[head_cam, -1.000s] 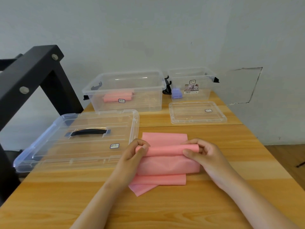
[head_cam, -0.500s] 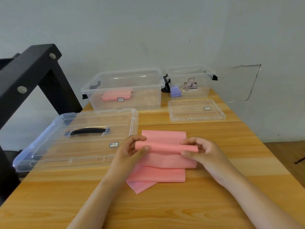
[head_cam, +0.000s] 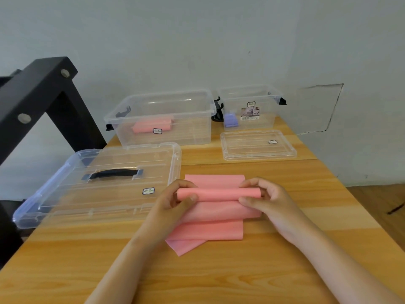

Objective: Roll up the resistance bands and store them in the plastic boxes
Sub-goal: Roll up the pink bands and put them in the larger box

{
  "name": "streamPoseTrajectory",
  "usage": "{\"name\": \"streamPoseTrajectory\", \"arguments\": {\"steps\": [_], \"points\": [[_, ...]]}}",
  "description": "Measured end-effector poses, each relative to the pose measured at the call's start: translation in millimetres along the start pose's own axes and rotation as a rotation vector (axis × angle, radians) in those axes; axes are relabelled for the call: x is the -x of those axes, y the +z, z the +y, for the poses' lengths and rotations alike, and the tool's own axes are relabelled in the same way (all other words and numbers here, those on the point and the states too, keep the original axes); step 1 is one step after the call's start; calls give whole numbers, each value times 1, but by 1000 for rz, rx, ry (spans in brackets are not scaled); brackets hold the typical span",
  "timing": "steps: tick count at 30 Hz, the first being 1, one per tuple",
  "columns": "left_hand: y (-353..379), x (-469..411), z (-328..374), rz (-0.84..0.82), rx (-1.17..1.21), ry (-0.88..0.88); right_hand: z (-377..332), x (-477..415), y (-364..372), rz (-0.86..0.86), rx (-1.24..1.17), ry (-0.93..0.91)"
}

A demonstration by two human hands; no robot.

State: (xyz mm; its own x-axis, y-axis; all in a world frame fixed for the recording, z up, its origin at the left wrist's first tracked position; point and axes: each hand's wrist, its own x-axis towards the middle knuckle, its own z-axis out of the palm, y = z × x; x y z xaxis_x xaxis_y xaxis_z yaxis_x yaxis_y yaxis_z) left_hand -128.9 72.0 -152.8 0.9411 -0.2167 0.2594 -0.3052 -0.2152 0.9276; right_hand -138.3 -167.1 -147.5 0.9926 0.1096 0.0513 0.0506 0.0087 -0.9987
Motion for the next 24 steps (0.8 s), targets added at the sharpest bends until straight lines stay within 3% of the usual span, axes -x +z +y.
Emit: {"name": "streamPoseTrajectory", "arguments": {"steps": [4, 10, 15, 20, 24], "points": [[3, 0, 0, -13, 69, -69, 1, 0, -2, -6, 84, -49], [3, -1, -2, 78, 85, -50, 1, -1, 1, -40, 80, 74], [5, 0, -3, -44, 40, -56, 2, 0, 0, 21, 109, -27], [5, -2, -3, 31, 48, -10, 2, 0, 3, -48, 73, 10], [5, 0, -4, 13, 4, -13, 4, -1, 1, 6, 110, 7]]}}
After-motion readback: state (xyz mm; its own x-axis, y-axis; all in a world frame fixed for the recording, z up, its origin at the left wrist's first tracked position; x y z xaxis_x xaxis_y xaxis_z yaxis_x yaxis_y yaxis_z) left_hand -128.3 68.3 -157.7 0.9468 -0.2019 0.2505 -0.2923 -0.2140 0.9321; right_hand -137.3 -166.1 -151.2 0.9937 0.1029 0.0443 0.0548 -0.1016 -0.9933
